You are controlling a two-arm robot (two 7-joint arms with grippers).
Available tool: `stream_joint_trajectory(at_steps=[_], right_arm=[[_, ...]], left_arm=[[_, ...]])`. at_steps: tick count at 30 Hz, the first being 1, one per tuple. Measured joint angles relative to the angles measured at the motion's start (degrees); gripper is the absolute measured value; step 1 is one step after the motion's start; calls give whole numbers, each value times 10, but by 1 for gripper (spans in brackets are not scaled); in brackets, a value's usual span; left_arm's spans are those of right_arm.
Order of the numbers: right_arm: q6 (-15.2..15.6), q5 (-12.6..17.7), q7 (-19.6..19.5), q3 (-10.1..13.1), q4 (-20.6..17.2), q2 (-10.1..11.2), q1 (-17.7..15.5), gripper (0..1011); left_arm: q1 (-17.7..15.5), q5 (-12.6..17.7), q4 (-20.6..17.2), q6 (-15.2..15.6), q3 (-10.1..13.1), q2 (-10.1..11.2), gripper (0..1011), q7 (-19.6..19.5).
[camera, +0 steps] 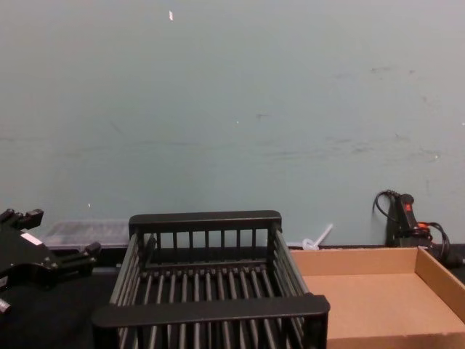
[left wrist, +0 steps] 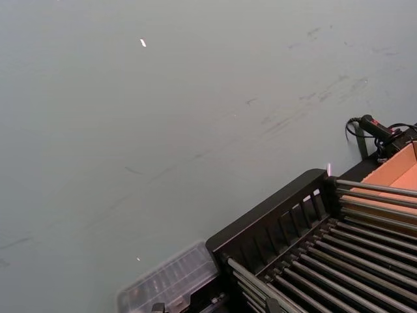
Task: Pick up the white tape and place it into the black box , Pick up the silver tape and place it into the brown box.
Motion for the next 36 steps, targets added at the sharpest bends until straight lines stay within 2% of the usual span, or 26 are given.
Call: stream_joint_trajectory(at_steps=[21, 31, 36], right_arm=[[10, -22, 2, -5, 10, -13, 7, 1002], [10, -22, 1, -5, 10, -13, 7, 1003], [9, -21, 1, -5, 10, -12, 7, 928]], left_arm=[[0, 0, 0, 0, 0, 0, 1001, 0], [0, 0, 0, 0, 0, 0, 1001, 0], [0, 0, 0, 0, 0, 0, 1001, 0]])
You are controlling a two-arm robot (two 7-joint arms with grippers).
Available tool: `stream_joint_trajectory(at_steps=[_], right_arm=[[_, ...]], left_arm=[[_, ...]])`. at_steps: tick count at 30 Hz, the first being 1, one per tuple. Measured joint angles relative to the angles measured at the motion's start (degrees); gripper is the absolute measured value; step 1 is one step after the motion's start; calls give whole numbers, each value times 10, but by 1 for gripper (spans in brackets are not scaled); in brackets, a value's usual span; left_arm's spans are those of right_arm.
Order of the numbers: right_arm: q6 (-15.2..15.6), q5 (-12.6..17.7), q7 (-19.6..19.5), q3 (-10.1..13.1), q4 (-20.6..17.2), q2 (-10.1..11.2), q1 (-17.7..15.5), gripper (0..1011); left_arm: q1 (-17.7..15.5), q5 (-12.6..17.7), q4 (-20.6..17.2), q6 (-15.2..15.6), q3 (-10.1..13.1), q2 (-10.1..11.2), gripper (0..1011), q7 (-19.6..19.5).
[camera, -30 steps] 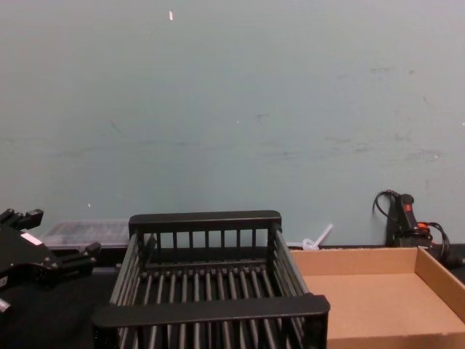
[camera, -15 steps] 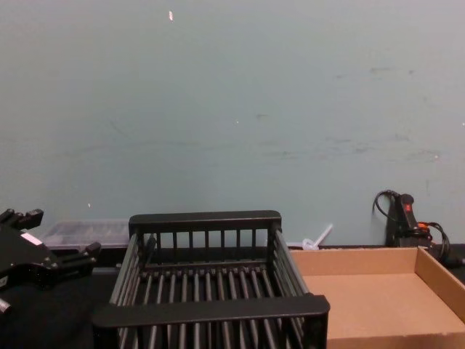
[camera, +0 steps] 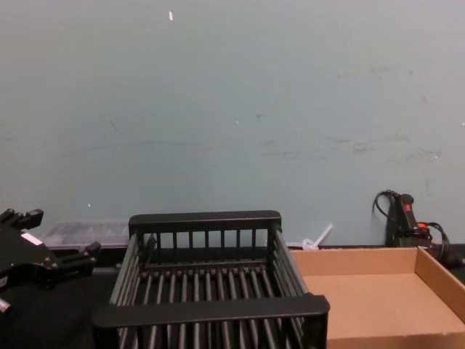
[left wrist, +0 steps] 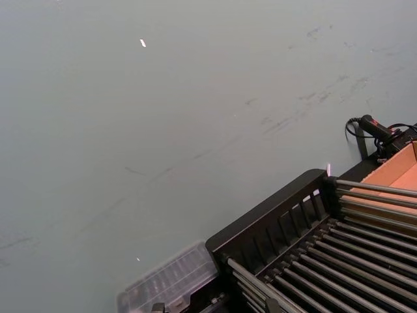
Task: Pick up the white tape and place it into the black box , Pick up the silver tape and place it into the brown box.
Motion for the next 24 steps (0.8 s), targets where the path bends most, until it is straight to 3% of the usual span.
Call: stream_joint_trajectory(at_steps=[8, 18, 21, 24], right_arm=[[0, 1, 0, 0, 0, 0, 0, 735], [0, 1, 0, 1, 0, 0, 0, 388], [0, 1, -1, 1, 0, 0, 0, 225], [0, 1, -1, 1, 0, 0, 0, 162]], left_arm=[[0, 0, 0, 0, 0, 0, 1001, 0], [0, 0, 0, 0, 0, 0, 1001, 0], [0, 0, 0, 0, 0, 0, 1001, 0], [0, 0, 0, 0, 0, 0, 1001, 0]])
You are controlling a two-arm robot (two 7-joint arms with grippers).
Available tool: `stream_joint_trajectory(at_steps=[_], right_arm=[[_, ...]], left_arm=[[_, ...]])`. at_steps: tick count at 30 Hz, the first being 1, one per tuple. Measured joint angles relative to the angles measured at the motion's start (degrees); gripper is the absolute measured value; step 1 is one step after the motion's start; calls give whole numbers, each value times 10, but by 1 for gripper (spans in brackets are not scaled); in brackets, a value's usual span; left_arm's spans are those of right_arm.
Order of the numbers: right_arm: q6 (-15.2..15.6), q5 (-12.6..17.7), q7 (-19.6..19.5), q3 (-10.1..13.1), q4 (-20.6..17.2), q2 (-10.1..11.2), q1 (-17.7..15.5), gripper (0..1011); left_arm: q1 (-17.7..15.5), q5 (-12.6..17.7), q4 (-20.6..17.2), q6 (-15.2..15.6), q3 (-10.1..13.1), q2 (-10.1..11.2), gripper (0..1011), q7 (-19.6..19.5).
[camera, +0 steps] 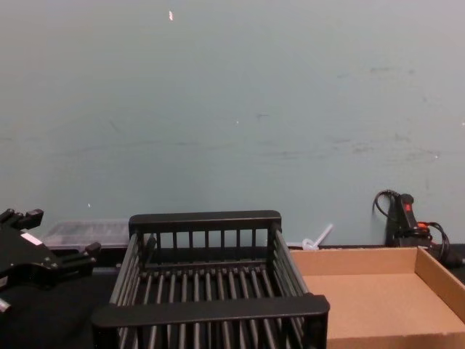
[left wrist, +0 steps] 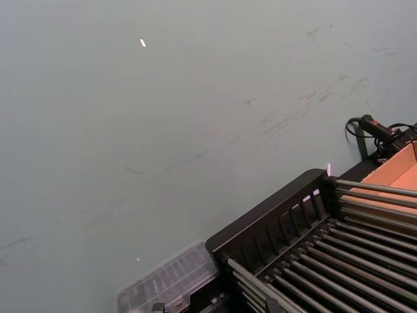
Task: Pick up the white tape and place it into the black box , Pick up the silver tape and place it into the brown box.
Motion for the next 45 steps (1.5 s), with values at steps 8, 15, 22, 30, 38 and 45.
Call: stream_joint_trajectory(at_steps=[8, 15, 22, 30, 38, 45], right_arm=[[0, 0, 0, 0, 0, 0, 0, 162], [-9, 6, 8, 8, -3, -1, -1, 162], [-26, 14, 14, 19, -10, 1, 2, 162], [-63, 23, 10, 38, -19, -4, 10, 162], [-85, 23, -3, 50, -15, -15, 26, 162], [-87, 8, -32, 57, 8, -40, 57, 162]], left_arm=[[0, 0, 0, 0, 0, 0, 1001, 0], [0, 0, 0, 0, 0, 0, 1001, 0], [0, 0, 0, 0, 0, 0, 1001, 0], [0, 0, 0, 0, 0, 0, 1001, 0], [0, 0, 0, 0, 0, 0, 1001, 0], [0, 0, 0, 0, 0, 0, 1002, 0]])
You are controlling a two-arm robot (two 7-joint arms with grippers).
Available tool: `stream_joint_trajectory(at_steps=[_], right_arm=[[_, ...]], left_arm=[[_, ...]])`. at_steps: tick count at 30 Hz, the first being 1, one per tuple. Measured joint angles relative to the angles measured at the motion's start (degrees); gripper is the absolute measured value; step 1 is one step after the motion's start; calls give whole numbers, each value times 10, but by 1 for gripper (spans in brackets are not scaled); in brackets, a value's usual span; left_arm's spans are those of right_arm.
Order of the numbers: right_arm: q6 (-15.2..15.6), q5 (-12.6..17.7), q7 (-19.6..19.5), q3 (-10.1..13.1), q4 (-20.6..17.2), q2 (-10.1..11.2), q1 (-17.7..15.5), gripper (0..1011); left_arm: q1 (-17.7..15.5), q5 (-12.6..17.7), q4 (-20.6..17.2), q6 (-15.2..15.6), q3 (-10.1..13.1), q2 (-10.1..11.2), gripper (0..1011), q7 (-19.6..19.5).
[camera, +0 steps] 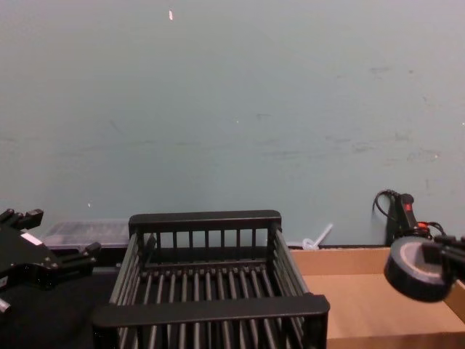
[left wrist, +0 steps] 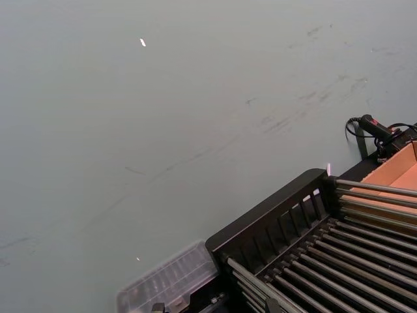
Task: Pick up the white tape and place it into the black box , Pick up the silver tape and place it into the brown box.
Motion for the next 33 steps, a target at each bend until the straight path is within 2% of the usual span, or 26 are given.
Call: stream_joint_trajectory(at_steps=[12, 18, 25, 27, 33], right_arm=[[34, -32, -22, -9, 76, -51, 79, 162], [49, -51, -22, -21, 141, -84, 134, 162], [56, -62, -17, -29, 206, -112, 179, 162], [58, -67, -14, -34, 237, -124, 199, 162], [58, -77, -10, -40, 283, -141, 223, 162]], left_arm=[[0, 0, 0, 0, 0, 0, 1001, 0], [0, 0, 0, 0, 0, 0, 1001, 0], [0, 0, 0, 0, 0, 0, 1001, 0], [0, 0, 0, 0, 0, 0, 1001, 0], [0, 0, 0, 0, 0, 0, 1001, 0]])
